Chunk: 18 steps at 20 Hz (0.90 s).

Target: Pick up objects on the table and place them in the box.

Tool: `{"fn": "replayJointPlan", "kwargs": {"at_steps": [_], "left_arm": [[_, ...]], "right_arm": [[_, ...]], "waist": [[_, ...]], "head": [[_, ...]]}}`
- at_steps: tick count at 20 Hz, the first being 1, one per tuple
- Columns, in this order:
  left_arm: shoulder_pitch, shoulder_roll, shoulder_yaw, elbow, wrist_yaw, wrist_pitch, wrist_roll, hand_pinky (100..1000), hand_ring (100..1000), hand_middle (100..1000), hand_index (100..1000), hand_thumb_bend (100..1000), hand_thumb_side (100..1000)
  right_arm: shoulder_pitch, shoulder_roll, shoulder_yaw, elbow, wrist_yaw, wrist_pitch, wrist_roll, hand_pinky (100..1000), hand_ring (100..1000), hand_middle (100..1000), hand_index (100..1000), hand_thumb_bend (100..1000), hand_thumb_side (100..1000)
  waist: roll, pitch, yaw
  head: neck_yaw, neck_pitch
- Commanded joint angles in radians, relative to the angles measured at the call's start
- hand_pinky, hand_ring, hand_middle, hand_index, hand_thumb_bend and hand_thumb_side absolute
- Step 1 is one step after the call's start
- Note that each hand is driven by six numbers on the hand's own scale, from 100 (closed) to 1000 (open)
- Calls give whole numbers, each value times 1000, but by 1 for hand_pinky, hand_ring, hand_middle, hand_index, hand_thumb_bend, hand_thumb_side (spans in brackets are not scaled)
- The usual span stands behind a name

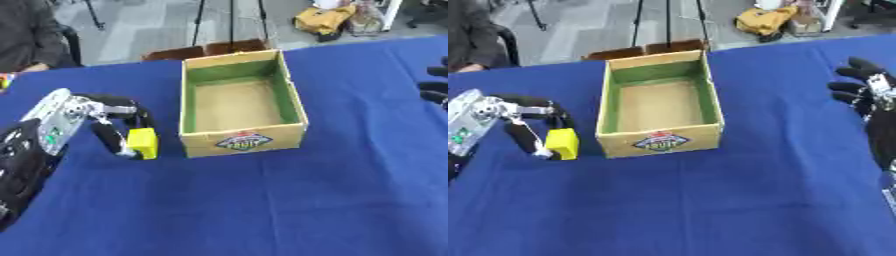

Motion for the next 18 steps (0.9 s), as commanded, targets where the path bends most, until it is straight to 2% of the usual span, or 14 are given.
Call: {"fn": "replayJointPlan", "kwargs": {"at_steps": [1, 5, 6, 11, 14, 16, 18], "left_arm": [[-11, 13, 3, -6, -17, -3, 2, 757, 657, 692, 846, 479, 287], [-6, 5, 5, 1, -42, -3, 26, 689, 598, 638, 800, 437, 265], [-5, 2, 6, 4, -49, -2, 36, 621, 551, 590, 755, 411, 250], [-1, -12, 12, 16, -88, 5, 108, 454, 399, 432, 590, 341, 210], [-1, -18, 25, 18, -97, 8, 160, 188, 185, 209, 368, 276, 191], [-2, -17, 34, 12, -95, 14, 197, 122, 136, 157, 317, 266, 190], [-5, -14, 38, 5, -87, 19, 231, 100, 110, 130, 291, 261, 194]], "right_arm": [[-13, -22, -6, -11, -1, 0, 3, 813, 769, 792, 904, 100, 840], [-13, -21, -5, -11, -1, 0, 3, 813, 769, 792, 904, 100, 840], [-13, -21, -5, -11, -1, 0, 3, 813, 769, 791, 904, 100, 840], [-15, -20, -5, -11, -1, 0, 3, 814, 769, 791, 904, 100, 841], [-16, -20, -5, -11, -1, 0, 4, 814, 769, 791, 904, 100, 841], [-16, -21, -6, -11, -1, -1, 3, 814, 769, 791, 904, 100, 841], [-16, -21, -6, -11, -2, -1, 3, 814, 769, 791, 905, 100, 841]], "waist": [[-3, -13, 1], [-3, -12, 1], [-3, -12, 2], [-4, -11, 1], [-5, -10, 1], [-6, -10, 0], [-7, -10, 1]], "head": [[1, -11], [0, -11], [0, -11], [-1, -14], [-1, -14], [-2, -15], [-2, -15]]}}
